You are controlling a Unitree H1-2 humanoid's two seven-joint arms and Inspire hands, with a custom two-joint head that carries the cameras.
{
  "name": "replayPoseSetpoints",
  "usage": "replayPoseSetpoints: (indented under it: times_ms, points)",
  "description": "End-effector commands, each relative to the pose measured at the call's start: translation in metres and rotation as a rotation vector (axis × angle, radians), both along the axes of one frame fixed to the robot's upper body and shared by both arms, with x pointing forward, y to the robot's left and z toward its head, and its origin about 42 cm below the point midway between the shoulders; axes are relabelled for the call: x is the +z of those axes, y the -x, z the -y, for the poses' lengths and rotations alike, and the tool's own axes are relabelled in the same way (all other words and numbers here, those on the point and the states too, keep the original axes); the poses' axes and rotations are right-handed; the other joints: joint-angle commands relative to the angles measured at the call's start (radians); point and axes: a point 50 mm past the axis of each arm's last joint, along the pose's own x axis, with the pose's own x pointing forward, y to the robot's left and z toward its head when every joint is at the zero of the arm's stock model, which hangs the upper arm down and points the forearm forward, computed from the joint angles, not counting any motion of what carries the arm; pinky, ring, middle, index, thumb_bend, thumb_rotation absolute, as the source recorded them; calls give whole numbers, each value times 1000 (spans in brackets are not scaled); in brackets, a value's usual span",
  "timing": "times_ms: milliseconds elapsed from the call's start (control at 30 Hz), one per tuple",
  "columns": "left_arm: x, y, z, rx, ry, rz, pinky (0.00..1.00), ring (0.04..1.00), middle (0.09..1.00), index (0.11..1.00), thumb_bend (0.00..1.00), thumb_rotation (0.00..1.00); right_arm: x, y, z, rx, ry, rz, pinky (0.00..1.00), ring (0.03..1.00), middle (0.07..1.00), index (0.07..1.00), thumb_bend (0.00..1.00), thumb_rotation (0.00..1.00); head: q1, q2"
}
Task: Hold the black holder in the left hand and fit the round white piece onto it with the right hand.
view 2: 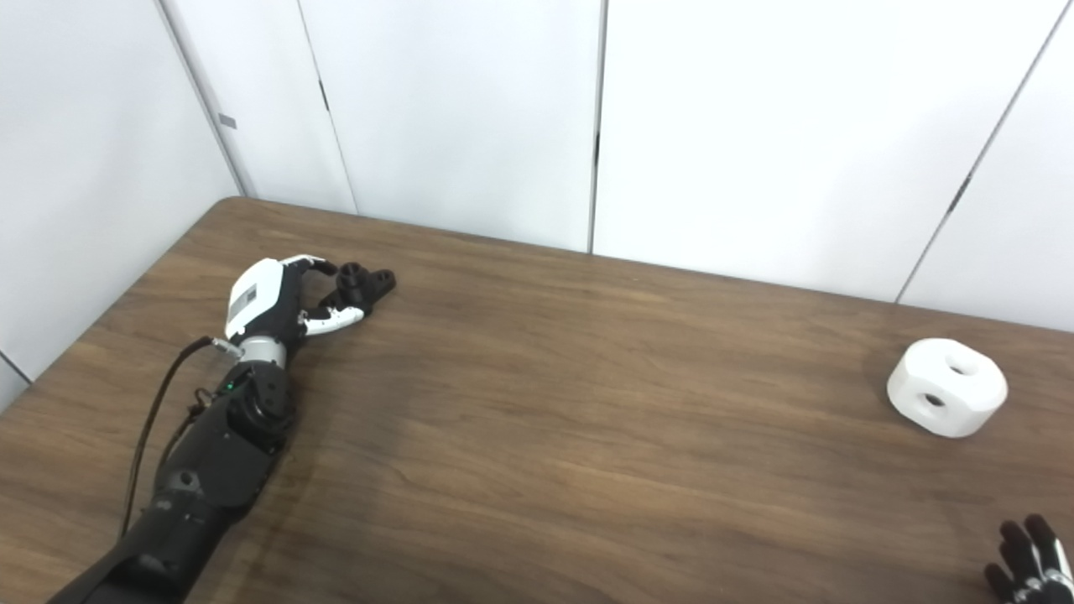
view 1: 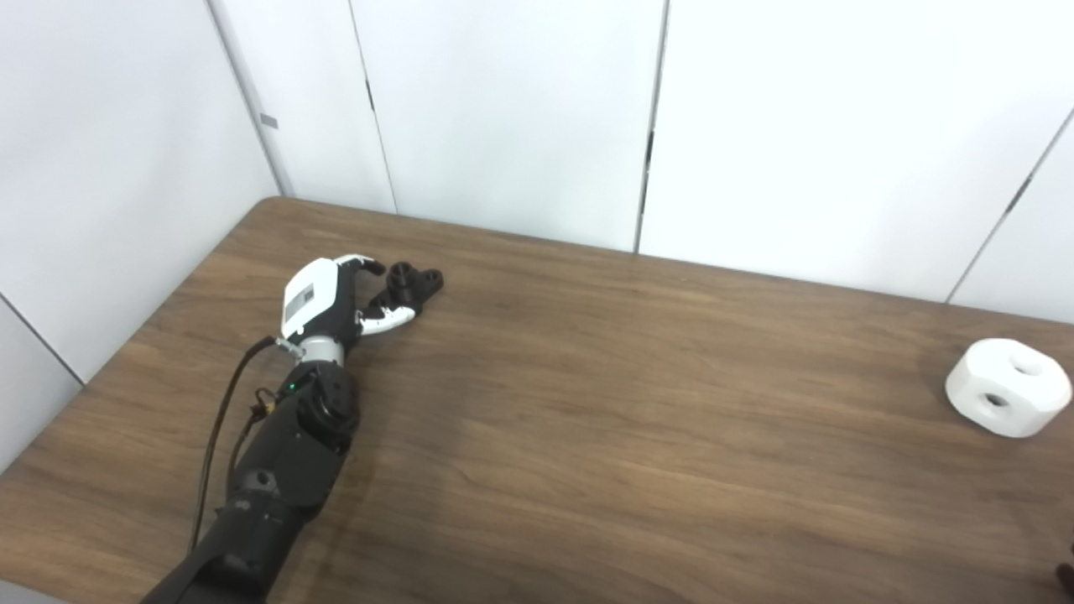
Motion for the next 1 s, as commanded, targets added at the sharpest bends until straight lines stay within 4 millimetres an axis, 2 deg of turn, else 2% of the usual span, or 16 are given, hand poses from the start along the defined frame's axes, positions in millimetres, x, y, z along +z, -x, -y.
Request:
replayPoseSetpoints:
  times_ms: [0,433,767,800,833,900,967]
  points:
    - [15,-9,-6,-2,-29,12,888,921,871,694,834,273,-7,8,-1,-12,-11,-44,1000,1000,975,1000,560,1000,0,1]
    - [12,-4,-11,8,-126,-37,904,905,840,673,830,217,-7,9,0,-11,-9,-36,1000,1000,969,1000,561,1000,1,8]
    - [12,-2,-10,15,-120,1,910,893,812,576,831,134,-6,9,1,-8,-4,-42,1000,1000,973,1000,575,1000,1,12]
    - [12,-1,-10,18,-117,6,913,896,809,525,650,95,-6,9,1,-7,-2,-43,1000,1000,973,1000,583,1000,1,12]
    - [12,-1,-10,18,-116,12,913,898,807,508,589,81,-6,9,1,-6,0,-43,1000,1000,973,1000,592,1000,3,16]
    - [12,0,-10,17,-113,19,913,898,800,491,539,66,-5,9,1,-4,2,-42,1000,1000,974,1000,592,1000,3,16]
    - [12,1,-10,15,-113,21,904,899,798,487,529,61,-5,9,1,0,0,-40,1000,1000,975,1000,591,1000,2,19]
